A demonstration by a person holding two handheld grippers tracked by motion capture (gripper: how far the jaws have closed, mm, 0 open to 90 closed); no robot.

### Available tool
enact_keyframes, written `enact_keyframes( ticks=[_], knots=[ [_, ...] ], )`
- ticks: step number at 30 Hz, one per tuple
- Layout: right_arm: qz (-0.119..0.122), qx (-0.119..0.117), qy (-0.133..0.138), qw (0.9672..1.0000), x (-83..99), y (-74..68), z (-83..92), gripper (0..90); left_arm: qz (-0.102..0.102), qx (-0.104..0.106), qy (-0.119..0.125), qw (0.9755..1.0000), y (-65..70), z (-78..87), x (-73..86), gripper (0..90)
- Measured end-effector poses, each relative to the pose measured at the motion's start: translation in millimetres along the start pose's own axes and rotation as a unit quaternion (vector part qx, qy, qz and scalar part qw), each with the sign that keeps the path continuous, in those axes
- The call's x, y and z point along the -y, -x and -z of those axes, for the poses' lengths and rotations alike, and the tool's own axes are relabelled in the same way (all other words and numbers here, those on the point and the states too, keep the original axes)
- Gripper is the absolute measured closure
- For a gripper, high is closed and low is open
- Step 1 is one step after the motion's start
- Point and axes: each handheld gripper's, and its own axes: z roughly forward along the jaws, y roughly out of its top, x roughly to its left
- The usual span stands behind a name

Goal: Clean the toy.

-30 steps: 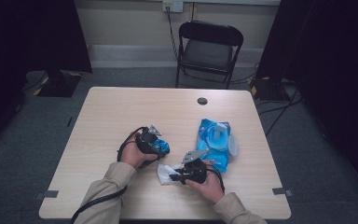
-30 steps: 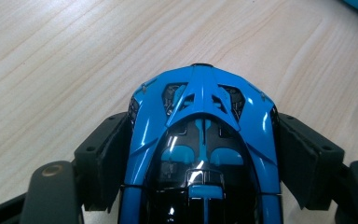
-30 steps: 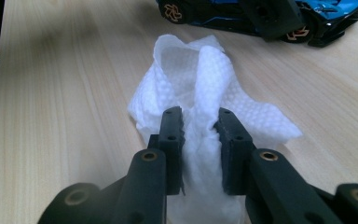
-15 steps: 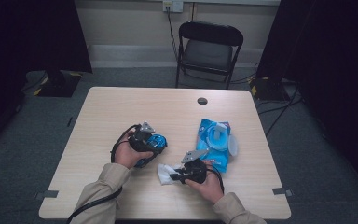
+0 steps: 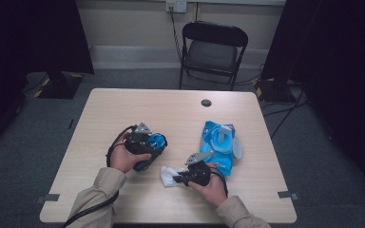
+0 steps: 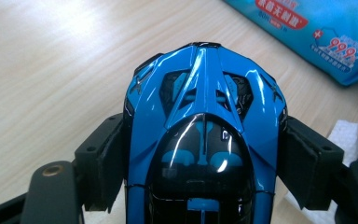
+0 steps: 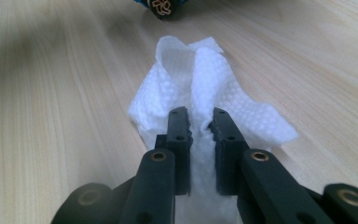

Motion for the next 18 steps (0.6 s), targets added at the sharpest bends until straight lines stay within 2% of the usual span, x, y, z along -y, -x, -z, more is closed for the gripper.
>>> enact_keyframes(
  ticks=[7,14,18],
  knots=[
    [-0.002,-0.003,0.001,1.0,0.4,1.0,0.0,80.1,-0.007,0.005,-0.048,0.9988,3.6,-24.9,3.1,24.4],
    [-0.001,-0.004,0.001,1.0,0.4,1.2,0.0,79.8,-0.013,-0.001,-0.068,0.9976,5.8,-34.0,5.5,24.4],
    [0.0,-0.005,0.002,1.0,0.5,1.4,-0.1,79.7,-0.013,-0.002,-0.07,0.9974,5.8,-35.0,7.5,24.4]
  ],
)
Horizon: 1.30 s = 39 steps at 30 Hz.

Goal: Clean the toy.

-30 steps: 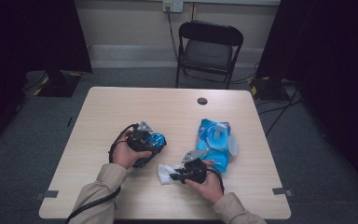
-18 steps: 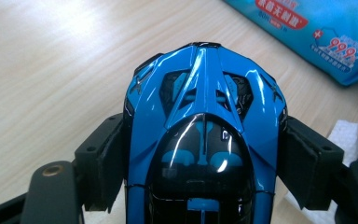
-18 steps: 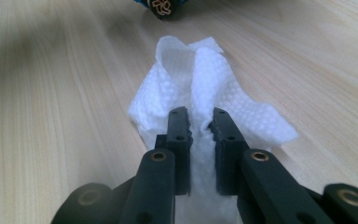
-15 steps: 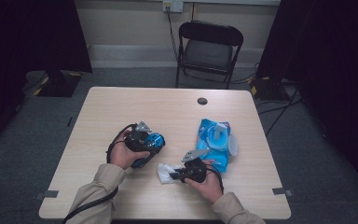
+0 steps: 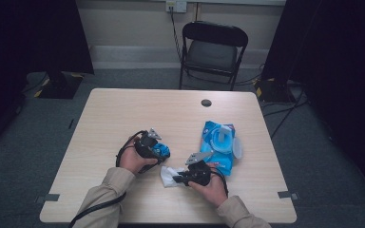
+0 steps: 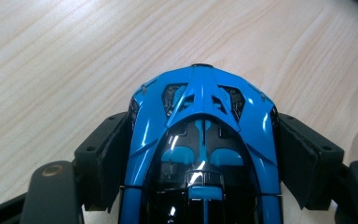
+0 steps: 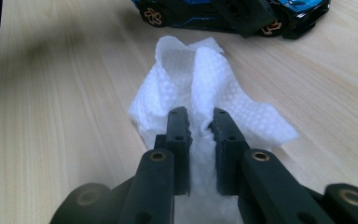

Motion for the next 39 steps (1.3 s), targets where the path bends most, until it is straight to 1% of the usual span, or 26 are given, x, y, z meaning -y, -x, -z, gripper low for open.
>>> enact_keyframes(
  ticks=[4,8,9,11,13,17,19,22,23,24,25,28,30,32,33,39],
  knots=[
    [0.0,0.0,0.0,1.0,-0.1,0.2,-0.1,79.4,0.003,0.002,0.003,1.0,-0.3,-0.2,1.0,24.2],
    [0.0,-0.002,-0.001,1.0,-0.2,0.6,-0.1,79.4,0.003,0.005,-0.001,1.0,-1.3,0.2,1.5,23.9],
    [0.0,-0.002,-0.001,1.0,-0.3,0.6,-0.2,79.3,0.006,0.006,-0.004,1.0,-1.4,0.5,1.3,23.8],
    [-0.001,-0.002,0.0,1.0,-0.2,0.8,-0.3,79.2,0.001,0.006,-0.01,0.9999,-1.2,0.9,0.5,23.6],
    [-0.001,-0.002,-0.001,1.0,-0.3,0.8,-0.2,79.0,0.003,0.008,-0.012,0.9999,-1.6,1.2,-0.2,23.3],
    [-0.001,-0.003,-0.001,1.0,-0.4,1.0,-0.3,78.9,0.002,0.005,-0.009,0.9999,-2.0,3.4,-2.6,21.6],
    [-0.001,-0.003,-0.001,1.0,-0.5,1.2,-0.3,78.8,0.004,0.009,-0.01,0.9999,-2.2,4.5,-3.9,20.9],
    [-0.003,-0.004,-0.002,1.0,-0.6,1.2,-0.3,78.8,0.01,0.007,-0.007,0.9999,-2.5,7.0,-6.1,18.7],
    [-0.002,-0.003,-0.002,1.0,-0.6,1.1,-0.3,78.7,0.01,0.003,-0.006,0.9999,-3.2,7.8,-6.8,18.9],
    [-0.001,-0.003,-0.002,1.0,-0.6,1.2,-0.3,78.7,0.011,0.007,-0.007,0.9999,-4.0,8.6,-7.7,18.1],
    [-0.002,-0.004,-0.001,1.0,-0.5,1.3,-0.3,78.7,0.013,0.006,-0.004,0.9999,-4.1,9.2,-8.6,17.5],
    [-0.002,-0.005,-0.002,1.0,-0.7,1.3,-0.3,78.7,0.002,0.004,-0.005,1.0,-3.5,10.3,-12.2,17.1],
    [-0.002,-0.005,-0.002,1.0,-0.7,1.4,-0.3,78.7,0.003,0.007,-0.004,1.0,-3.2,9.7,-15.0,17.4],
    [-0.002,-0.005,-0.002,1.0,-0.6,1.3,-0.3,78.6,0.004,0.005,-0.004,1.0,-3.1,7.8,-17.2,17.3],
    [0.0,-0.004,-0.002,1.0,-0.7,1.3,-0.4,78.6,0.005,0.008,-0.007,0.9999,-3.0,6.4,-17.9,16.3],
    [0.0,-0.004,-0.003,1.0,-0.9,1.1,-0.3,78.6,0.005,0.015,-0.024,0.9996,-3.0,-7.7,-19.5,17.0]
  ],
)
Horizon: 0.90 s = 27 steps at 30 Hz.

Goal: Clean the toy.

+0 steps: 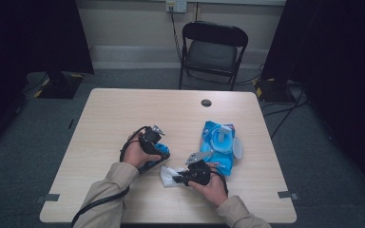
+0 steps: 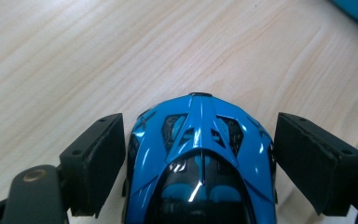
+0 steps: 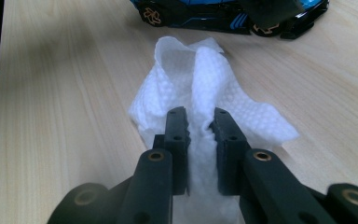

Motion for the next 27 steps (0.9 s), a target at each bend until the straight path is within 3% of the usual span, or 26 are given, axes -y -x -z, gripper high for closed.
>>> enact_keyframes(
  ticks=[4,9,13,24,27],
  knots=[
    [0.0,0.0,0.0,1.0,0.1,0.1,0.0,78.5,0.0,-0.006,-0.002,1.0,1.8,-7.4,-1.2,16.0],
    [0.001,0.0,0.001,1.0,0.2,0.0,0.0,78.4,-0.02,-0.017,-0.017,0.9995,5.6,-8.1,-3.4,17.3],
    [0.001,-0.001,0.001,1.0,0.3,0.1,0.0,78.4,-0.013,-0.014,-0.016,0.9997,4.6,-6.0,-1.4,18.0],
    [0.0,0.0,0.001,1.0,0.4,0.1,-0.1,78.5,-0.029,-0.015,-0.011,0.9994,3.9,-2.5,1.5,24.5],
    [0.001,0.001,0.002,1.0,0.7,-0.1,0.0,78.9,-0.025,-0.016,-0.011,0.9995,3.9,-2.1,2.0,25.9]
  ],
)
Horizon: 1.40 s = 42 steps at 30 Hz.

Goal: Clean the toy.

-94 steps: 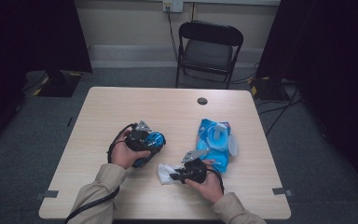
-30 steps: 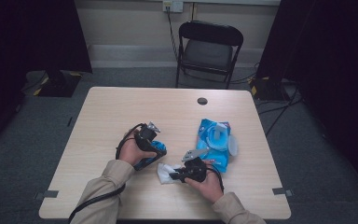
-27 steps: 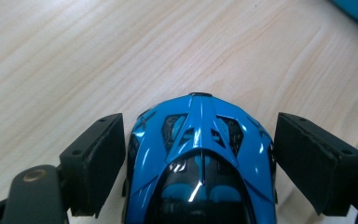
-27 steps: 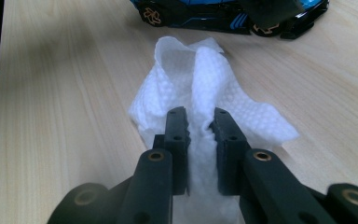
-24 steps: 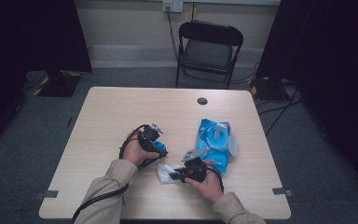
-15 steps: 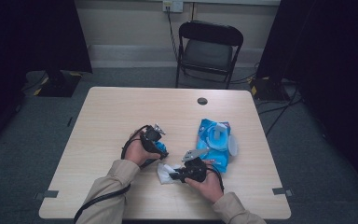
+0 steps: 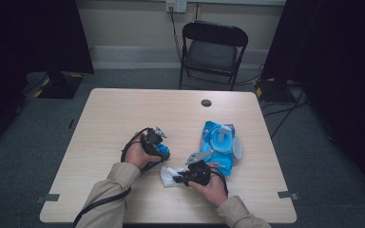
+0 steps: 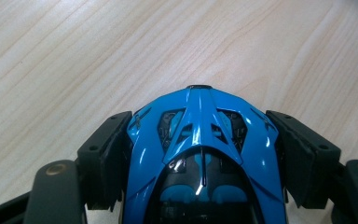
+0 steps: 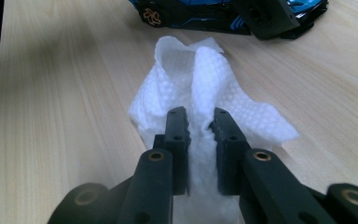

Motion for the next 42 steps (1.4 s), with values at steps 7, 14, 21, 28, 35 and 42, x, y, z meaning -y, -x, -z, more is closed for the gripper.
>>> enact_keyframes(
  ticks=[7,14,21,28,35,42],
  knots=[
    [-0.005,0.0,0.0,1.0,0.2,0.3,0.1,79.6,0.016,-0.005,0.038,0.9991,-1.9,14.1,2.5,26.3],
    [-0.005,0.005,0.0,1.0,-0.5,-1.7,0.5,81.7,0.015,0.008,0.089,0.9959,0.4,40.2,1.3,26.3],
    [-0.015,0.005,0.021,0.9997,-5.5,1.8,12.2,83.7,0.023,0.027,0.136,0.99,3.6,60.5,7.9,26.3],
    [-0.039,0.032,0.066,0.9965,-22.2,18.7,46.8,83.7,0.02,0.041,0.172,0.9841,9.7,75.6,11.6,26.3],
    [-0.045,0.062,0.111,0.9909,-62.6,31.4,76.2,83.6,0.002,0.067,0.199,0.9776,25.5,82.3,9.6,26.3],
    [-0.05,0.057,0.125,0.9893,-104.8,33.3,68.9,83.5,-0.019,0.087,0.212,0.9732,38.8,80.1,2.7,26.3]
  ],
)
